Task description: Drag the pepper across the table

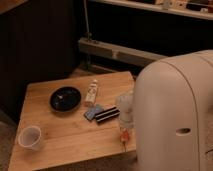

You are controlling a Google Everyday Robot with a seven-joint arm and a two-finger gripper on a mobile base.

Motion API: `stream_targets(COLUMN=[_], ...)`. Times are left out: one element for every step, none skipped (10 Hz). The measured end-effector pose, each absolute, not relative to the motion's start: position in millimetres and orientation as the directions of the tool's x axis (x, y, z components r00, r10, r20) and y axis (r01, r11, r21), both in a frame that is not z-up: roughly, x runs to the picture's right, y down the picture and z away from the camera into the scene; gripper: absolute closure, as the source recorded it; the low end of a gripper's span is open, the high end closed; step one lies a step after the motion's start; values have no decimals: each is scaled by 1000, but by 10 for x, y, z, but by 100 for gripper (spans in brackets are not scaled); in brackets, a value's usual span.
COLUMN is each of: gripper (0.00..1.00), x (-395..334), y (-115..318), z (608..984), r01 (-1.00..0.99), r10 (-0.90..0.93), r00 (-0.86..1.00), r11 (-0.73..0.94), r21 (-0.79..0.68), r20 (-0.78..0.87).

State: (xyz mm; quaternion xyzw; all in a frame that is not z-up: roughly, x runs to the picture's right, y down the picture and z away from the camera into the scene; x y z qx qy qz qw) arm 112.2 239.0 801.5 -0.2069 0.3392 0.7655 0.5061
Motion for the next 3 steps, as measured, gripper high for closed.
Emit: stream_targets(gripper=[66,66,63], x=[1142,1162,1174], y=[2390,2390,2390], z=[8013,8014,8004], r01=[-913,-909,-907], r10=[633,632,634], r00=[-408,-415,-419], r11=[-261,-264,-270], r21=[315,321,322], r20=[-658,-655,-650])
